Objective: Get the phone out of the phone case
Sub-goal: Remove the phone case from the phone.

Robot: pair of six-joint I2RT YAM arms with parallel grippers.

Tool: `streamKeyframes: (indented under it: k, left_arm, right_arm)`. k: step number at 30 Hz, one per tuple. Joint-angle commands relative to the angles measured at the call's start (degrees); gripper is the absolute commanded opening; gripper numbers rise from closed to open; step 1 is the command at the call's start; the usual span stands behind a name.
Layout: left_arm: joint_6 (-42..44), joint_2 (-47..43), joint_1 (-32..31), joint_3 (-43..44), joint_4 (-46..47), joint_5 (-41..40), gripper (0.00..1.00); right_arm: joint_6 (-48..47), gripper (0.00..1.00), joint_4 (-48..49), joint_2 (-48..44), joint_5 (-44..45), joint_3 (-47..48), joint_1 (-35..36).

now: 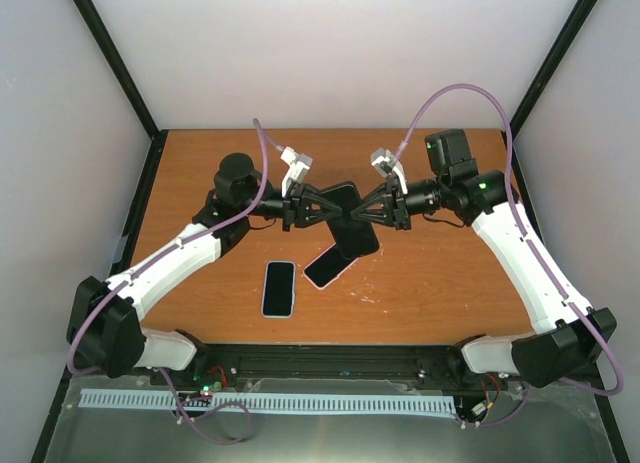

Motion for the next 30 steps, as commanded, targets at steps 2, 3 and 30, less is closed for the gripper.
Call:
streamKeyframes:
  k: [2, 3, 30]
  left_arm:
    - [-1.17, -2.42, 0.60, 4.21, -1.39, -1.60, 0.01]
    - [-2.00, -3.20, 1.01, 4.82, -1.25, -2.38, 0.00]
    - [-23.48, -9.32, 1.82, -4.36, 23.44, -19.96, 0.00]
  right_arm:
    - [-1.41, 0.30, 0.49, -0.61, -2.64, 1.38, -2.18]
    - [-1.06, 0.36, 0.84, -1.16, -3.02, 0.81, -4.06]
    - [13.22, 0.34, 21.63, -10.58, -21.73, -12.96, -13.08]
